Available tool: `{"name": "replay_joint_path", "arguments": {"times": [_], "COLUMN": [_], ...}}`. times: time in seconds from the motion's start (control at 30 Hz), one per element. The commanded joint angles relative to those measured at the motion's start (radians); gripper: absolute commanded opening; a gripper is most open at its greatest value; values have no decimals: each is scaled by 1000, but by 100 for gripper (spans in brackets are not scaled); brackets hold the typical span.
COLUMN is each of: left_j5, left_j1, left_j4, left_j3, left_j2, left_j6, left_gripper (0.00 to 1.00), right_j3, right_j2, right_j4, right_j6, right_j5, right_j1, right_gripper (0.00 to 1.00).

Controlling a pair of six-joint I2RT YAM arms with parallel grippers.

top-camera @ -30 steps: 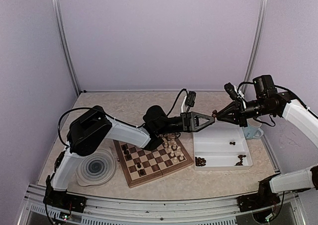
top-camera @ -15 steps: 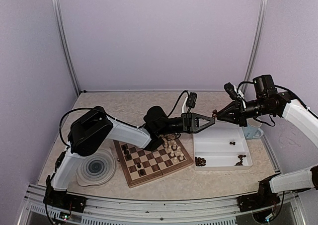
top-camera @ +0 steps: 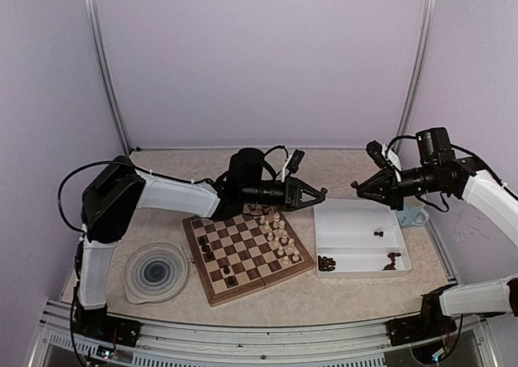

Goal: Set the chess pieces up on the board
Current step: Pick up the knight from the chess pile, then place the knight at d7.

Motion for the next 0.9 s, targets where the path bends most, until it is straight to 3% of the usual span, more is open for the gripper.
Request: {"name": "replay_joint_path", "arguments": {"times": [0.0,0.17,0.33,0.47,0.67,0.87], "left_j5": [-183,-571,-853,-1054,-1035,-999], "left_j1": [-3,-2,-25,-103,-180,-181], "left_j4": [-829,-1365,-1644,-1831,-1850,-1876], "left_j3": [152,215,176,144,124,178], "left_j2": [-203,-318,-410,-431,-460,-396], "left_j6": [496,733,795,789,815,862], "left_gripper": [0,0,0,0,0,4], "right_j3": [-86,-150,-160,-165,-180,-183], "right_j2": [1,26,66,76,90,82], "right_j4": [60,126,153,157,163,161], "right_j6": [-19,-27,-29,-31,-38,-41], "right_j5": [110,114,101,98,86,72], "right_j1": [-14,-14,-14,-14,-14,-13], "right_gripper": [0,0,0,0,0,0]}}
